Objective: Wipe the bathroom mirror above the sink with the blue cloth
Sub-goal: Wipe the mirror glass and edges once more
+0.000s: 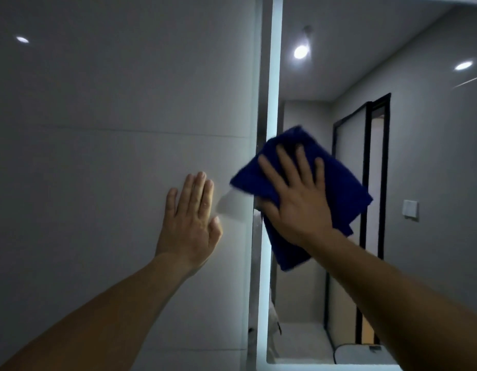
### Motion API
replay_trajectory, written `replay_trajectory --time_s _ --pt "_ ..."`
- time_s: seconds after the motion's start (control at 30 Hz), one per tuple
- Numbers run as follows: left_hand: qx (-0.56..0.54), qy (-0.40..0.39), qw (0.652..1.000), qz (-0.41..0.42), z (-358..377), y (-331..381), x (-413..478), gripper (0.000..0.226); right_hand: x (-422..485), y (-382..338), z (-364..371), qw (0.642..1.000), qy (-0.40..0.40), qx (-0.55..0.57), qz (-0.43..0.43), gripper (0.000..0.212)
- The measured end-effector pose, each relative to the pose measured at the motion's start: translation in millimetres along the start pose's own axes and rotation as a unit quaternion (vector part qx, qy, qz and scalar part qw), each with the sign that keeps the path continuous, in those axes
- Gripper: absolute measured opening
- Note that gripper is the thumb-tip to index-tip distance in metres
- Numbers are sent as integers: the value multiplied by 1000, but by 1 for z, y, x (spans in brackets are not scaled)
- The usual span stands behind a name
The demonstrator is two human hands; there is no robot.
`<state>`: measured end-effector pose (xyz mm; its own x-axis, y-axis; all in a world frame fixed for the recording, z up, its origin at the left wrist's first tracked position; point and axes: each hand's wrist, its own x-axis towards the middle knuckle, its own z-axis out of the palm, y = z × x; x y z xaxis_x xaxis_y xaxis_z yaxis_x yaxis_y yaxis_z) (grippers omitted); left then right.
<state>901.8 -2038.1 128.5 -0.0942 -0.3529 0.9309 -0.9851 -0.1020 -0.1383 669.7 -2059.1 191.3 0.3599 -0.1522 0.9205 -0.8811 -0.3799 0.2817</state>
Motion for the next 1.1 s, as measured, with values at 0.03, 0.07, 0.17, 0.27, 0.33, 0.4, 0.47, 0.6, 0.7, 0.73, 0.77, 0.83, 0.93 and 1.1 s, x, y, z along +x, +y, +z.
replay_trajectory --time_s 0.03,0.07,0.17,0.27,0.33,0.4,0.47,0.6,0.7,0.73,0.77,0.83,0.93,1.1 --pt "1 1 1000 0 0 0 0 64 -20 0 5 998 -13 -10 -57 66" --pt "2 3 1000 0 -1 0 0 64 -34 5 8 994 -22 -6 -110 65" --pt "1 7 1000 5 -1 1 -1 64 -27 50 1 969 -38 7 -243 63" --pt "-7 5 1000 9 0 -1 0 65 25 85 -16 988 -39 13 -147 68" --pt "-12 5 1000 12 0 -2 0 66 68 81 -26 998 -29 54 11 67" --pt "-17 1 1000 17 -2 -2 1 67 94 60 -31 992 -4 50 111 68" --pt "-22 -3 1000 11 -5 0 1 69 96 35 -30 991 16 30 131 67" --pt "-30 15 999 -10 -16 4 10 62 57 13 -17 999 -21 -29 -40 66" --pt "-33 78 996 26 -31 3 37 46 55 49 -17 980 -37 -33 -195 64" --pt "-29 101 994 38 -37 0 51 43 61 66 -17 975 -35 -22 -220 64" --pt "-22 123 991 49 -43 -4 69 42 68 81 -18 974 -28 -11 -223 64" --pt "-7 145 988 54 -51 -13 105 44 82 102 -24 988 -11 13 -155 65" --pt "4 122 992 34 -57 -21 145 54 108 111 -35 999 13 44 -13 72" --pt "30 94 995 3 -46 -25 158 68 157 94 -50 984 42 49 167 71"
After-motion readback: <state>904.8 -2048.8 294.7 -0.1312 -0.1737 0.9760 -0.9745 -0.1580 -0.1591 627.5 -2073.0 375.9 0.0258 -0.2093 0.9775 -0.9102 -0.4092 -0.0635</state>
